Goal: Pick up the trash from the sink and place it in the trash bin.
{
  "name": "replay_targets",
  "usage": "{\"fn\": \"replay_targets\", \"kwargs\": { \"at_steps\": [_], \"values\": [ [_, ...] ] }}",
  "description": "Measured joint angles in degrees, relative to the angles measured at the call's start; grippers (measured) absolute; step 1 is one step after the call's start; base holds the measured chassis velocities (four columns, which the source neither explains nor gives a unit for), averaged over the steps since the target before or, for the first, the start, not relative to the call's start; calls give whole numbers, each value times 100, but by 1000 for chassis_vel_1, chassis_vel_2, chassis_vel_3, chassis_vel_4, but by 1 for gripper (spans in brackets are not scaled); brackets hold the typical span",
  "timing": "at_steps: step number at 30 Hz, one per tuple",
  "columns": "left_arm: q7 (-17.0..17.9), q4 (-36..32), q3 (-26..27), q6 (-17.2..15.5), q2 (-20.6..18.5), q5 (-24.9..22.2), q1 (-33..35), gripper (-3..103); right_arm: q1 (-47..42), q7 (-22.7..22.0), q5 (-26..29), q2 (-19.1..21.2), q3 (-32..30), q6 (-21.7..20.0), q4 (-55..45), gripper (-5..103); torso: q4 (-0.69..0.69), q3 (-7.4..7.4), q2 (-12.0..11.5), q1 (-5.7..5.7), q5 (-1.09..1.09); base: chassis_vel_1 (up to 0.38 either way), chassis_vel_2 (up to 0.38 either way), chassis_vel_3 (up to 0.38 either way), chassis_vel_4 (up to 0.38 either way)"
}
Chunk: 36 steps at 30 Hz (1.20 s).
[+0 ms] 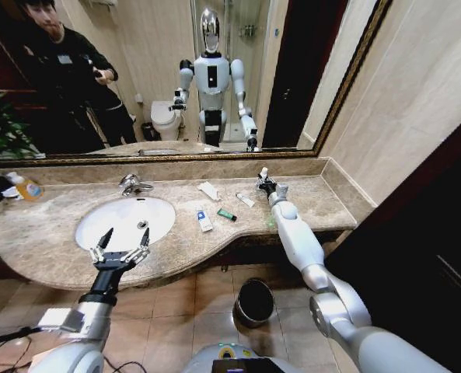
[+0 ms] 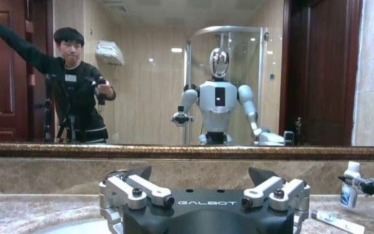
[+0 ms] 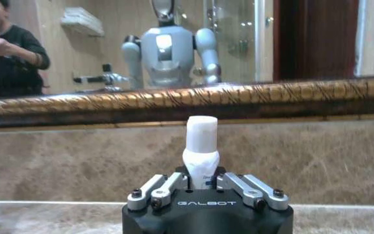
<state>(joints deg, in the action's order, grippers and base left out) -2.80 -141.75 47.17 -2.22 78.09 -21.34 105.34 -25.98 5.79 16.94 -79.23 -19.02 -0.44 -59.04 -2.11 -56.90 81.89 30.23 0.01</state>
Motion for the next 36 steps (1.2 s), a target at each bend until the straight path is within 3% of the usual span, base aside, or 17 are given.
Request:
{"fn": "replay_targets", "kwargs": {
  "at_steps": [11,14,16,22,32,36],
  "values": [
    [0,0,0,0,0,0,0,100,-1050,-142,861,826,191,-653,-1998,18,0,0,0,-1,1,0,0,0,0],
    [-2,0,0,0,-2,0,0,100,-1876,-182,1276,1237,-57,-847,-3066,18,0,1,0,-1,1,0,0,0,0],
    [2,0,1,0,1,0,0,100,-1978,-181,1297,1272,-98,-849,-3164,18,0,1,0,-1,0,0,0,0,0],
    [0,0,0,0,0,0,0,100,-3633,-97,1448,1652,-711,-529,-4507,18,3,1,1,-2,0,0,0,0,0],
    [-1,0,0,0,0,0,0,100,-5081,29,1464,1650,-1030,61,-5403,18,0,1,1,-1,0,0,0,0,0],
    [0,0,0,0,0,0,0,100,-5599,265,1286,1546,-1032,563,-5338,18,0,1,1,-1,-2,0,0,0,0]
  ]
}}
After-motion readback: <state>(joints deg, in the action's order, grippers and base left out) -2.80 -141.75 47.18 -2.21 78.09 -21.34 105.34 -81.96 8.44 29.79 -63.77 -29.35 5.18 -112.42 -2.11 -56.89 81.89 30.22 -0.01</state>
